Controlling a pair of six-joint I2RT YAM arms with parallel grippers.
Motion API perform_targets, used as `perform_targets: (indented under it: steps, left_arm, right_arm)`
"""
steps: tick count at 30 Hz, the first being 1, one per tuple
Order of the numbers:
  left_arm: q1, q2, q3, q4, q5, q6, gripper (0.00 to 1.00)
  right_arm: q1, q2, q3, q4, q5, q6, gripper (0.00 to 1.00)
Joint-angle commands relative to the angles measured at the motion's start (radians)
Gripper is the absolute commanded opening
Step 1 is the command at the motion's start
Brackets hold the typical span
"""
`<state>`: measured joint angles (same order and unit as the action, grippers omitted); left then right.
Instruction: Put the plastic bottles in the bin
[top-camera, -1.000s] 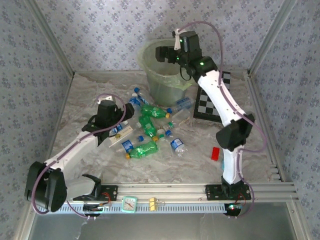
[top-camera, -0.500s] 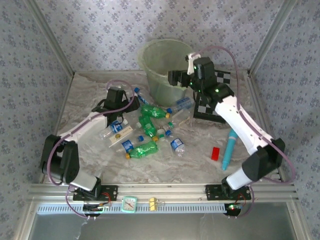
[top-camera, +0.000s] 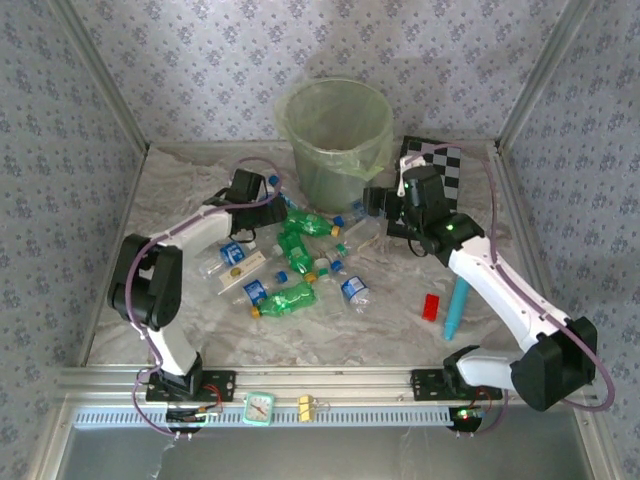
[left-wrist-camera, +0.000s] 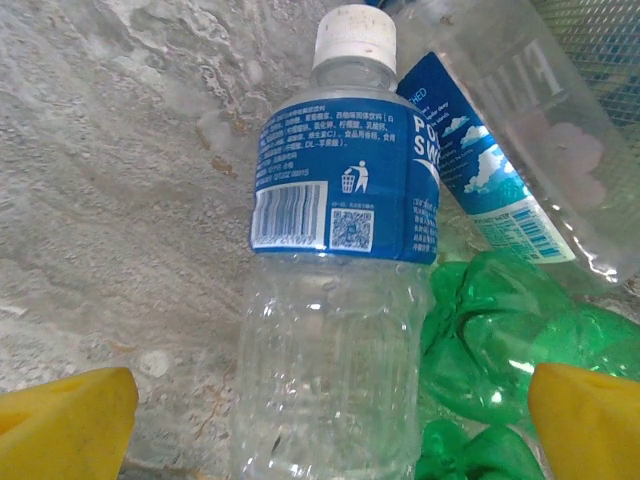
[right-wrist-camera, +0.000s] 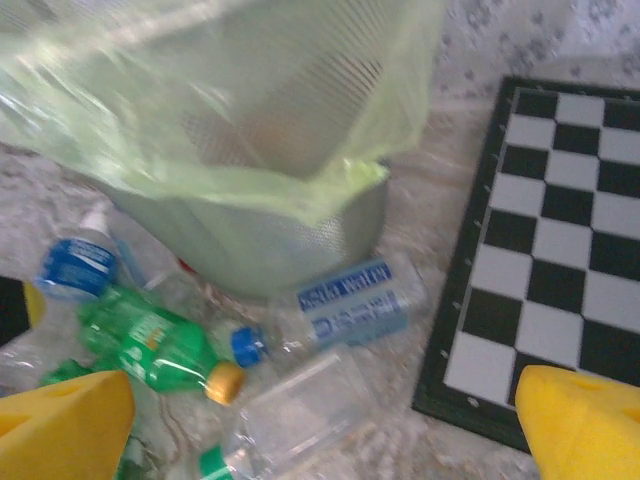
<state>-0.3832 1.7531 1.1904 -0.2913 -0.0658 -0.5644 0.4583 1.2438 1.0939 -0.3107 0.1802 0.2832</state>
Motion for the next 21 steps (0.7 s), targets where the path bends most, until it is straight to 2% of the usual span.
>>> perform_targets:
  steps: [1, 6, 12, 21]
  left_arm:
    - [0.003, 0.056, 0.069, -0.076, 0.021, 0.029, 1.00]
    - [0.003, 0.102, 0.103, -0.084, 0.012, 0.035, 0.99]
    - [0.003, 0.141, 0.126, -0.122, -0.047, 0.054, 0.99]
    - [0.003, 0.197, 0.147, -0.144, -0.051, 0.065, 0.98]
  right_arm:
    - [-0.009, -0.039, -0.028, 0.009, 0.043, 0.028, 1.00]
    - [-0.012, -0.037, -0.048, 0.035, 0.035, 0.034, 1.00]
    - [-0.012, -0.023, -0.063, 0.048, 0.021, 0.044, 1.00]
    - [-0.017, -0.014, -0.069, 0.046, 0.011, 0.057, 1.00]
